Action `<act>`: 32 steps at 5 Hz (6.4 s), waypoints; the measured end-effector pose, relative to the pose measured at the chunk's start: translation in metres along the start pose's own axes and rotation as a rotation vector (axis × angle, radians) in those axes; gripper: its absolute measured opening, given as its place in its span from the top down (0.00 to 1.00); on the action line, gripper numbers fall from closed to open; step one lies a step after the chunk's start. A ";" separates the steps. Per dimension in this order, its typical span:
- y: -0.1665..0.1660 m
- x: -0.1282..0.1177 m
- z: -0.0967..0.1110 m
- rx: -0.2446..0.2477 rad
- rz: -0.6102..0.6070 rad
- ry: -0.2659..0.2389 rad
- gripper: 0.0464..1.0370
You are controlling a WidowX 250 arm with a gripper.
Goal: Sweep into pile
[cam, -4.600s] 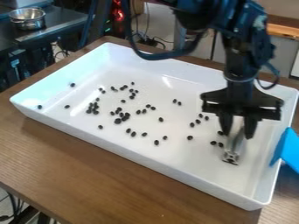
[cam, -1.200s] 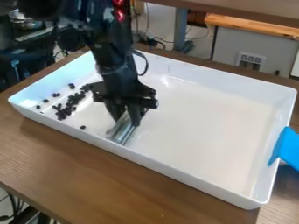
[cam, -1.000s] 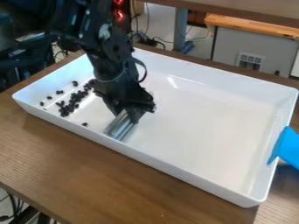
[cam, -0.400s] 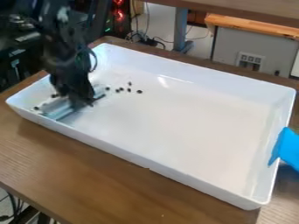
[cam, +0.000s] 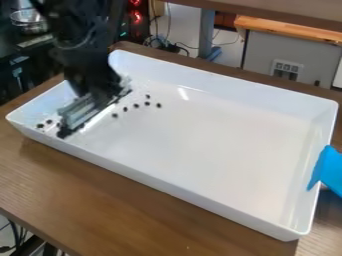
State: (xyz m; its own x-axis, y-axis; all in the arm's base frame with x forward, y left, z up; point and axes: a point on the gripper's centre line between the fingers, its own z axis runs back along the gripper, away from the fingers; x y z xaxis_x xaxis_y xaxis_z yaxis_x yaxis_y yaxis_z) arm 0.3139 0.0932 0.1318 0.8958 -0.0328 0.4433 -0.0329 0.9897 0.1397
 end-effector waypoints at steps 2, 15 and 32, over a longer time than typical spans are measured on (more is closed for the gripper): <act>-0.074 0.037 0.001 -0.048 0.092 0.013 0.67; -0.083 0.092 -0.031 -0.028 0.761 -0.080 0.67; -0.232 0.069 -0.039 -0.019 0.308 -0.122 0.63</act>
State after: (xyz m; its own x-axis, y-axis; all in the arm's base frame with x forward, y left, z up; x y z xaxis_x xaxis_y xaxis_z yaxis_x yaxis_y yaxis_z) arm 0.4001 -0.1332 0.0955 0.7852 0.2533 0.5650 -0.2848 0.9580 -0.0338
